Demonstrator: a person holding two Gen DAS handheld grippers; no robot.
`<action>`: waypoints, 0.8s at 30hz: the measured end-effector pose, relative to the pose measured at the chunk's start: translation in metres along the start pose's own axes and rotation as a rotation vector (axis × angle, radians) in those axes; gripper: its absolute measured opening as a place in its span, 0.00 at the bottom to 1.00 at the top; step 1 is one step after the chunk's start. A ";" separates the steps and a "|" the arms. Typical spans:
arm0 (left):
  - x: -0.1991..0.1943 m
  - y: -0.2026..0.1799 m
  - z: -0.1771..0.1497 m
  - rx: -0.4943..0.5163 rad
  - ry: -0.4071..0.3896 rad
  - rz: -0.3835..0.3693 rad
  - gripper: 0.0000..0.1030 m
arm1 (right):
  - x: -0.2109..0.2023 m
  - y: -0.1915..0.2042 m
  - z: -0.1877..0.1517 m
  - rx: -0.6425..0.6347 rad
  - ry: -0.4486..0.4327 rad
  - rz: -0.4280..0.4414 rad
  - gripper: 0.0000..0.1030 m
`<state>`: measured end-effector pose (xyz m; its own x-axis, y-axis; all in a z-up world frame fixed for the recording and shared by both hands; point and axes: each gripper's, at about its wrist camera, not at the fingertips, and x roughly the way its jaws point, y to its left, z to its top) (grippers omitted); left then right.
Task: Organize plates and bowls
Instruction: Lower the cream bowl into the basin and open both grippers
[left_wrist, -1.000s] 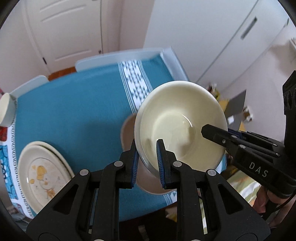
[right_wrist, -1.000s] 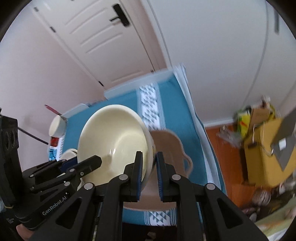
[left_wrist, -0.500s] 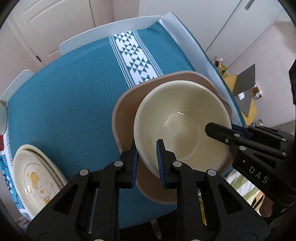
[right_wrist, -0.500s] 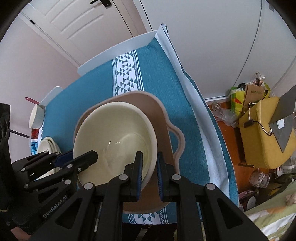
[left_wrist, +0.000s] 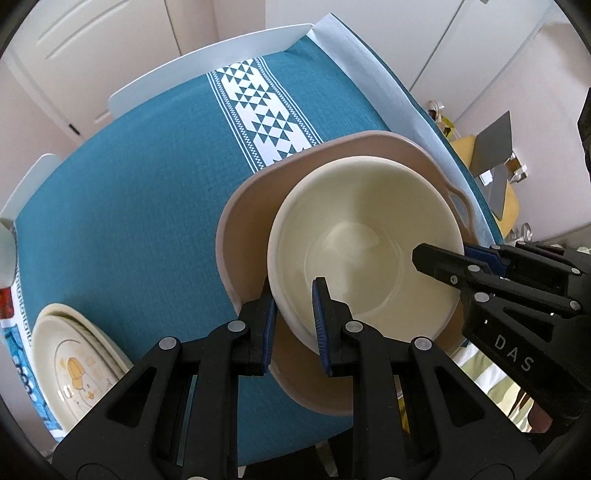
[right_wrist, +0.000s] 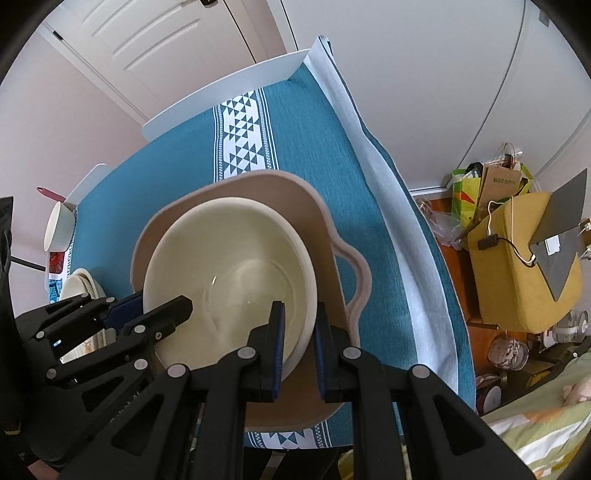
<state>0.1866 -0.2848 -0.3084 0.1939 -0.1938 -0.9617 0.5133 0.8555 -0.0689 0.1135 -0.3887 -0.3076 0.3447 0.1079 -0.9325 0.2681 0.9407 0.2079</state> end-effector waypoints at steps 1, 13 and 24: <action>0.000 0.000 0.000 0.003 -0.002 0.001 0.16 | 0.001 0.000 -0.001 0.003 0.005 0.000 0.13; -0.011 -0.004 0.001 0.043 -0.027 0.018 0.23 | -0.003 -0.002 0.000 0.030 0.040 -0.009 0.13; -0.059 0.001 0.000 0.023 -0.106 0.013 0.25 | -0.051 0.000 -0.003 0.052 -0.026 -0.017 0.13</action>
<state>0.1755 -0.2722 -0.2515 0.2875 -0.2341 -0.9287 0.5293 0.8470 -0.0497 0.0937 -0.3929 -0.2612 0.3629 0.0834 -0.9281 0.3203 0.9241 0.2083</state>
